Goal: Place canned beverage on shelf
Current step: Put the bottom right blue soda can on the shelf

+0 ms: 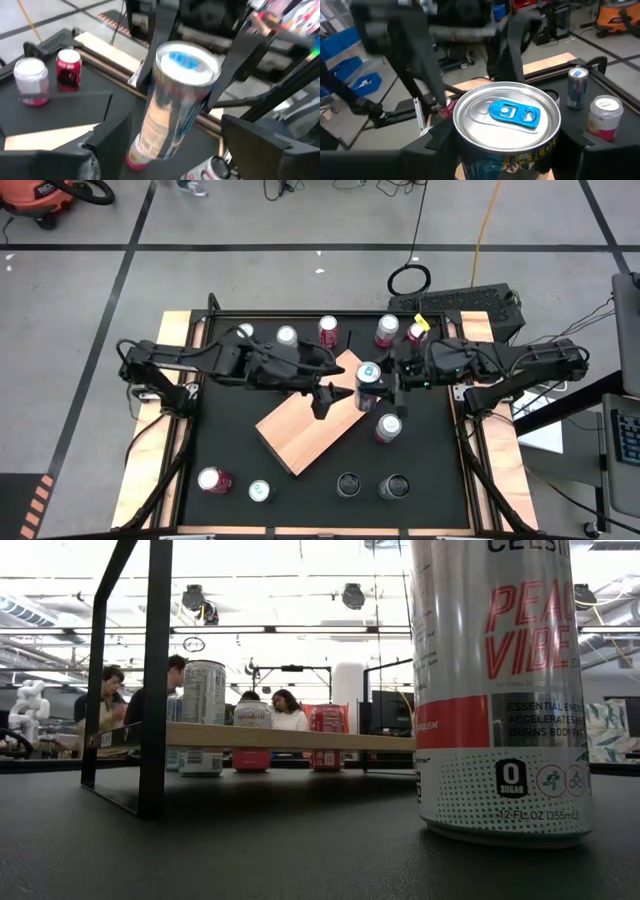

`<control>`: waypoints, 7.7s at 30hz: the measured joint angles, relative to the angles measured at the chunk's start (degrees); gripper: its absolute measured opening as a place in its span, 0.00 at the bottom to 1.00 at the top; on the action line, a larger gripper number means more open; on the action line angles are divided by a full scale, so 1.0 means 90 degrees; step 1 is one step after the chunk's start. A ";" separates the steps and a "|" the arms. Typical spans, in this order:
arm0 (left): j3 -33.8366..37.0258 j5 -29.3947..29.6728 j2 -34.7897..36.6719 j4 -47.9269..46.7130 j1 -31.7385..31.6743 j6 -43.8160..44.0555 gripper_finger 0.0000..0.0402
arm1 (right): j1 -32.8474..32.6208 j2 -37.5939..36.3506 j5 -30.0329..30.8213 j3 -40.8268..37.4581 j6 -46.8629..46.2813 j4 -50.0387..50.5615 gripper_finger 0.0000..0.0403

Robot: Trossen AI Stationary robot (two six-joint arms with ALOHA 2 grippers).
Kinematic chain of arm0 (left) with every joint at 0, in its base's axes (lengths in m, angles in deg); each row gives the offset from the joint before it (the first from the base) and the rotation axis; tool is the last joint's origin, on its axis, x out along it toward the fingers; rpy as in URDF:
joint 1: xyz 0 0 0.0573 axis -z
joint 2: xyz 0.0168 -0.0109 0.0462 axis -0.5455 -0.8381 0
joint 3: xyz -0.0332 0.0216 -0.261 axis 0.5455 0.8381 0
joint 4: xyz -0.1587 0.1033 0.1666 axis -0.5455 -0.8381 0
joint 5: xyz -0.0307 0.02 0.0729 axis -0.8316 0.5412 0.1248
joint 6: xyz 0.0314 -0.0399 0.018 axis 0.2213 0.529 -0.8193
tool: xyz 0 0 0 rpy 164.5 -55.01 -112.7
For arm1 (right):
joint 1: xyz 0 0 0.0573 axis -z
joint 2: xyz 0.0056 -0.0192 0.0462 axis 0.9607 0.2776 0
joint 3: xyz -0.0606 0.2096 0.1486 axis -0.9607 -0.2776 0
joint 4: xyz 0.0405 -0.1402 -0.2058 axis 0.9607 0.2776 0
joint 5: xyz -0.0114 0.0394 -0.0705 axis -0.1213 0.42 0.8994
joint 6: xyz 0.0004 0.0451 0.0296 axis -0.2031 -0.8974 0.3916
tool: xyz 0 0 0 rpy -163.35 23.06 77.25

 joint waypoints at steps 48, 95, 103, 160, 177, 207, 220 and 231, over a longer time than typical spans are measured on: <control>0.0005 0.0077 -0.0726 0.0969 -0.0262 -0.0888 0.55 | 0.0005 -0.0002 0.0475 0.0000 -0.0189 -0.0300 0.62; 0.0002 0.0006 -0.0425 0.1818 -0.0174 -0.1300 0.86 | 0.0055 -0.0086 0.0438 0.0000 -0.0177 -0.1218 0.50; 0.0000 0.0030 -0.0503 0.1814 -0.0189 -0.1351 0.81 | 0.0165 -0.0087 0.0424 0.0000 -0.0340 -0.1288 0.50; 0.0005 -0.0168 -0.0439 0.3252 -0.0182 -0.1728 0.52 | 0.0170 0.0008 0.0126 0.4136 0.0006 0.4045 0.91; 0.0005 -0.0204 -0.0439 0.3470 -0.0096 -0.1844 0.52 | 0.0894 0.1625 -0.0873 0.6660 0.0363 0.5145 0.91; 0.0005 -0.0270 -0.0439 0.2533 -0.0051 -0.1895 0.52 | 0.1129 0.2439 -0.2916 0.6703 0.0321 0.5621 0.91; 0.0005 -0.0153 -0.0439 0.2518 -0.0051 -0.2058 0.53 | 0.1129 0.2853 -0.2874 0.6701 0.0965 0.5577 0.84; 0.0005 0.0375 -0.0443 0.2216 -0.0034 -0.2193 0.53 | 0.1134 0.2911 -0.2558 0.6698 0.1053 0.5592 0.69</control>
